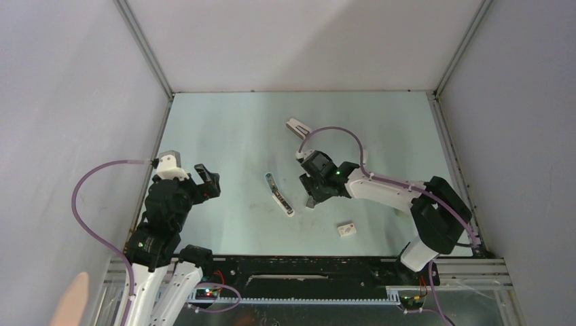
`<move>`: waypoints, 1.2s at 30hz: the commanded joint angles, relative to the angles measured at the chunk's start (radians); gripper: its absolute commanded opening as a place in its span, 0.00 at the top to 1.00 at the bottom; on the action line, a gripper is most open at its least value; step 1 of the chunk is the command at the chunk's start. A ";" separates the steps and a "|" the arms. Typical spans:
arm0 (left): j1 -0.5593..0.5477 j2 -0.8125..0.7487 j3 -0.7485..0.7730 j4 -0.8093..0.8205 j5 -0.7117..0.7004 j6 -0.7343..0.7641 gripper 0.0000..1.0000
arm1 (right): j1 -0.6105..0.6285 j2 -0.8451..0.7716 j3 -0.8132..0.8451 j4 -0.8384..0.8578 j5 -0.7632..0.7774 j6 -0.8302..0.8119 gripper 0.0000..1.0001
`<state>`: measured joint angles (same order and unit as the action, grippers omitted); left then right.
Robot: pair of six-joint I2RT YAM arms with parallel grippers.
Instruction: Load the staples into the stapler
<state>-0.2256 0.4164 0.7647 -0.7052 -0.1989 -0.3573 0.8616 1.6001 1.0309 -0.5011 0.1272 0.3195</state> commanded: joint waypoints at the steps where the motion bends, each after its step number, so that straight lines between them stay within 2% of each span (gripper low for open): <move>1: 0.011 0.002 0.002 0.026 0.000 0.022 0.00 | 0.005 0.059 0.071 0.004 -0.074 -0.100 0.57; 11: 0.011 0.005 0.002 0.028 0.003 0.023 0.00 | -0.012 0.162 0.146 -0.006 -0.167 -0.205 0.59; 18: 0.014 0.007 0.002 0.030 0.009 0.024 0.00 | -0.011 0.213 0.162 -0.022 -0.198 -0.221 0.60; 25: 0.015 0.005 0.002 0.029 0.009 0.024 0.00 | -0.001 0.215 0.161 -0.043 -0.165 -0.204 0.62; 36: 0.016 0.007 0.002 0.030 0.006 0.024 0.00 | 0.060 0.189 0.161 -0.056 -0.054 -0.151 0.76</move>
<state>-0.2218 0.4171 0.7647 -0.7052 -0.1982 -0.3569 0.8970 1.8118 1.1637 -0.5392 0.0093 0.1375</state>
